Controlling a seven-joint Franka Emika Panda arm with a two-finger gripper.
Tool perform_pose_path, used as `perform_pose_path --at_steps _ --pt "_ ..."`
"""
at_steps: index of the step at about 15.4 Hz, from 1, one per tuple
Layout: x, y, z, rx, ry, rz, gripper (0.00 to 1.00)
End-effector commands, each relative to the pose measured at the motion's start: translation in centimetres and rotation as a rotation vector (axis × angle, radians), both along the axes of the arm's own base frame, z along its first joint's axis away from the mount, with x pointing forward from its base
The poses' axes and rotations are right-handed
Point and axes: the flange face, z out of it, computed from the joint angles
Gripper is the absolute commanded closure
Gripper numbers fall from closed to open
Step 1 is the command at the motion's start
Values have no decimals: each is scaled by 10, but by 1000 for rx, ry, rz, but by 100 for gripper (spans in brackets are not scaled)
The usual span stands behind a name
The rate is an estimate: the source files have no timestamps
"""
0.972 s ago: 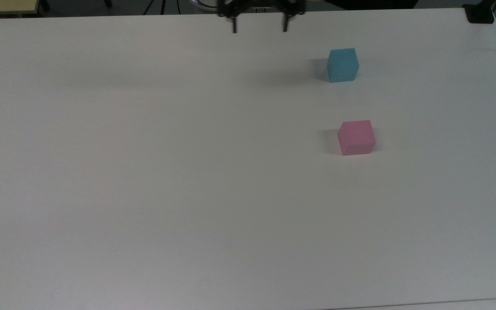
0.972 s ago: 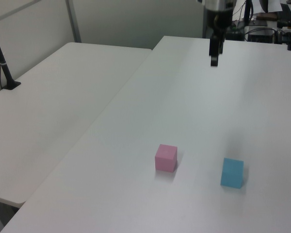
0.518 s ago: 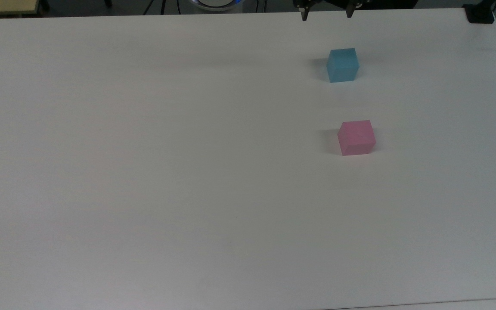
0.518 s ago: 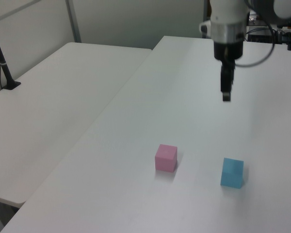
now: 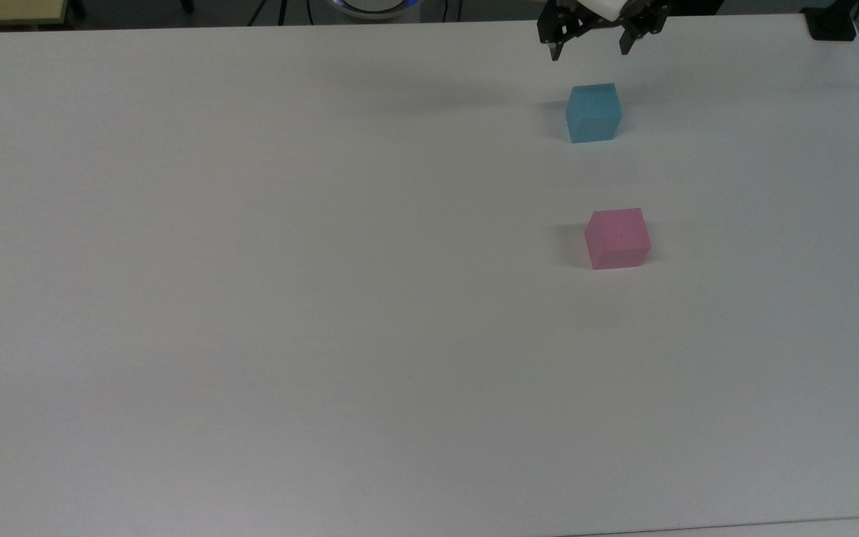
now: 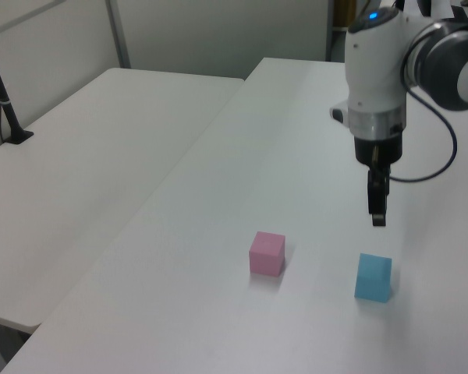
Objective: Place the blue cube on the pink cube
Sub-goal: 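Move the open gripper over the light-blue cube and lower it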
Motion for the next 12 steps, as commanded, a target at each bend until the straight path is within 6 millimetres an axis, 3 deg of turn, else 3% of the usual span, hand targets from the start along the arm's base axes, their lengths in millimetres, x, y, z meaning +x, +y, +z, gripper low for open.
perform_pose_path --at_steps 1,4,12 --pt "-17 21 -36 23 -15 -38 0" --pt "-23 29 -59 11 -2 -26 0" --pt "-14 29 -100 -29 12 -2 0"
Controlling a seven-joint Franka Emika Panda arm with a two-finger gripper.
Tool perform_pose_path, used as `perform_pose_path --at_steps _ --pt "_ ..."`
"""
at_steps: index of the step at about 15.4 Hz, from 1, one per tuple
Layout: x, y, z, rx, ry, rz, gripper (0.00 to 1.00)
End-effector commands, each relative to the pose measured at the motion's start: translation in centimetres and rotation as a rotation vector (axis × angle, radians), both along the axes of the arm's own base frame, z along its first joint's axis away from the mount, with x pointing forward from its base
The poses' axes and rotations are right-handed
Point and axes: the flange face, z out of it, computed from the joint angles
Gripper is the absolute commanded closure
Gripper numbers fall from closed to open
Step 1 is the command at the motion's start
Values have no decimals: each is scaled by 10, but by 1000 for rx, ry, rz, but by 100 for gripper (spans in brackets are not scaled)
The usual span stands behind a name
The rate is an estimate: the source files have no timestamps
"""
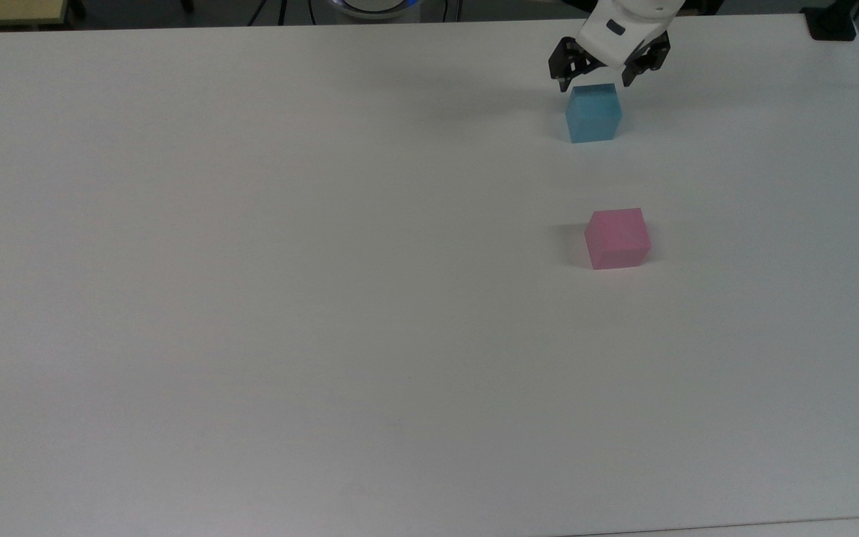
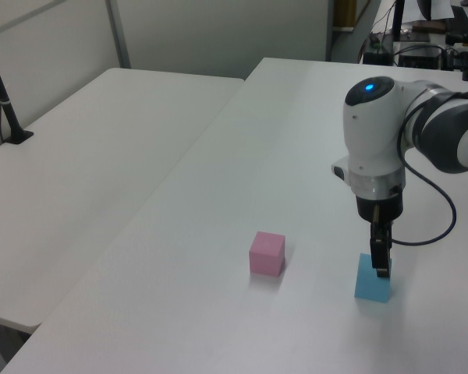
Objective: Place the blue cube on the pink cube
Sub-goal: 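Close the gripper on the light-blue cube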
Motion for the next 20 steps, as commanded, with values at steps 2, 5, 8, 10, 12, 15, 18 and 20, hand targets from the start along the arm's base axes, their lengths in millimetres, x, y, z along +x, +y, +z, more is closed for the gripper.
perform_pose_path --at_steps 2,5,8,10,12,15,18,20 --pt "5 3 -19 -10 -45 -30 0" --pt "6 5 -30 -26 -48 -26 1" --pt "2 12 -35 -33 -42 -7 13" --pt "2 14 -30 -31 -48 -7 39" --pt "3 14 -21 -30 -56 -4 51" --pt "11 1 10 -62 -55 -24 53" --pt "18 -17 34 -71 -78 -56 54" --pt "26 -27 43 -64 -91 -57 54"
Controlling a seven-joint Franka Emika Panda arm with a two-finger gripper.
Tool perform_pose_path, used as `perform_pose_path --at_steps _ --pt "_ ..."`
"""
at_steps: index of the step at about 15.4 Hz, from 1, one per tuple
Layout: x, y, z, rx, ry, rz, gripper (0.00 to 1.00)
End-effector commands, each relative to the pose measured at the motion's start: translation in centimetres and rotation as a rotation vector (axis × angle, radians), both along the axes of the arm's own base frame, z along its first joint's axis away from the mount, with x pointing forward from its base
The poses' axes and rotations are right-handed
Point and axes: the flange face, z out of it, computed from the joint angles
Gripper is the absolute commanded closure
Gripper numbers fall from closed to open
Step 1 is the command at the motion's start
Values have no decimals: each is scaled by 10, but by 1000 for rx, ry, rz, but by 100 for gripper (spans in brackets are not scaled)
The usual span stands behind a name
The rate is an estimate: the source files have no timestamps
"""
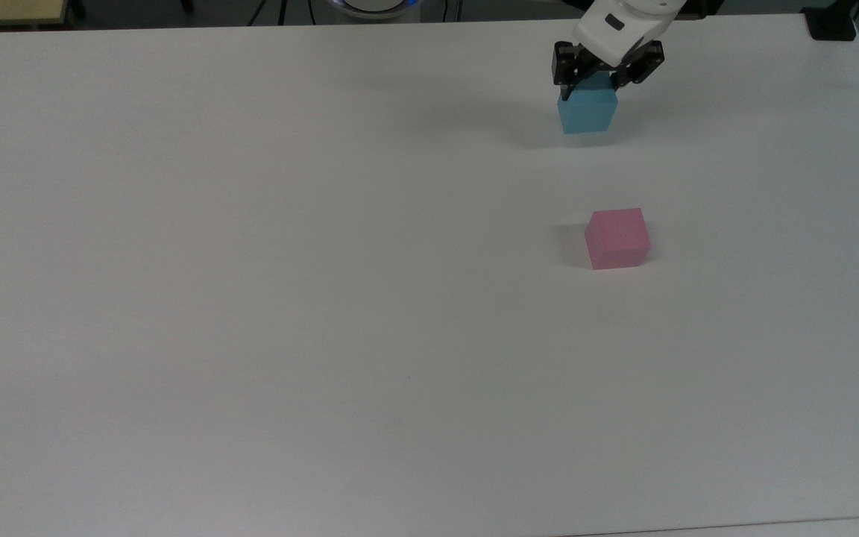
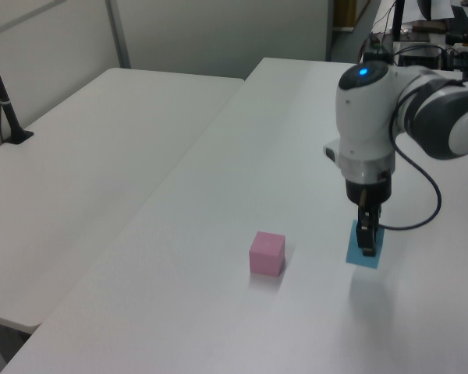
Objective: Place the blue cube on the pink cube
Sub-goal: 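Lift the light-blue cube and carry it over the pink cube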
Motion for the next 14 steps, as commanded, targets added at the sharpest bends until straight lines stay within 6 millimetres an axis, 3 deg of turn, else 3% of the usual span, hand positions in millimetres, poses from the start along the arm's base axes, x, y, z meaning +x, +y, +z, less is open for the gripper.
perform_pose_path --at_steps 1,5,9,12,14 --pt "12 -18 26 -13 -34 7 54" --pt "51 -39 76 5 -25 24 54" --pt "75 -41 109 27 -31 17 54" --pt "92 -39 123 35 2 10 54" --pt "101 -35 120 44 13 6 54"
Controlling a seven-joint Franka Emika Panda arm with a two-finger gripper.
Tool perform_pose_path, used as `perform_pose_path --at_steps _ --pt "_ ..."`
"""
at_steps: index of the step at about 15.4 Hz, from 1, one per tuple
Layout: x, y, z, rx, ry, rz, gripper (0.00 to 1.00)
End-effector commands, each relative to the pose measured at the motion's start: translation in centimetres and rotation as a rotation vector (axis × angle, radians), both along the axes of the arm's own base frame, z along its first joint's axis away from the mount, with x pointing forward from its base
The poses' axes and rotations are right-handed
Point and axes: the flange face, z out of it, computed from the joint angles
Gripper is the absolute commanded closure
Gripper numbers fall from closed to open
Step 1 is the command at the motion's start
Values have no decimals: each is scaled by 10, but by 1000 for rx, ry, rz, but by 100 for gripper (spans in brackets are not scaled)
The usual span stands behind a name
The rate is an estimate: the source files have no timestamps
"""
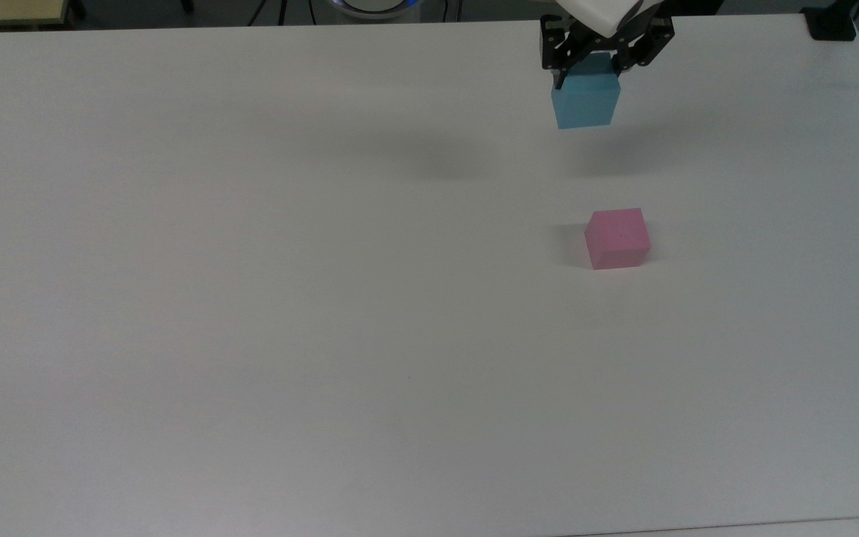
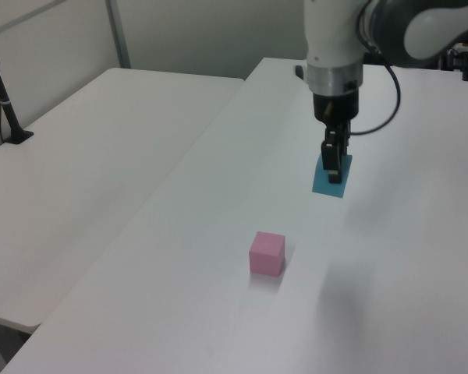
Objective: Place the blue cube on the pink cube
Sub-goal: 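Lift the light-blue cube and carry it over the pink cube, then lower the light-blue cube onto the pink cube and open the gripper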
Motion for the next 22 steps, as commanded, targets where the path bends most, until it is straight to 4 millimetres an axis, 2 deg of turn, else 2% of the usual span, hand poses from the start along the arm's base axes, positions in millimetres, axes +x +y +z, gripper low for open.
perform_pose_path --at_steps 1,6,13,17,19,20,22 --pt "25 10 -3 0 22 15 54" --pt "43 32 -23 8 -23 47 53" --pt "66 55 -75 20 -83 18 53" --pt "77 61 -81 41 -99 5 53" --pt "83 63 -78 52 -109 0 54" --pt "82 70 -86 51 -100 9 54" --pt "81 72 -88 54 -104 13 54"
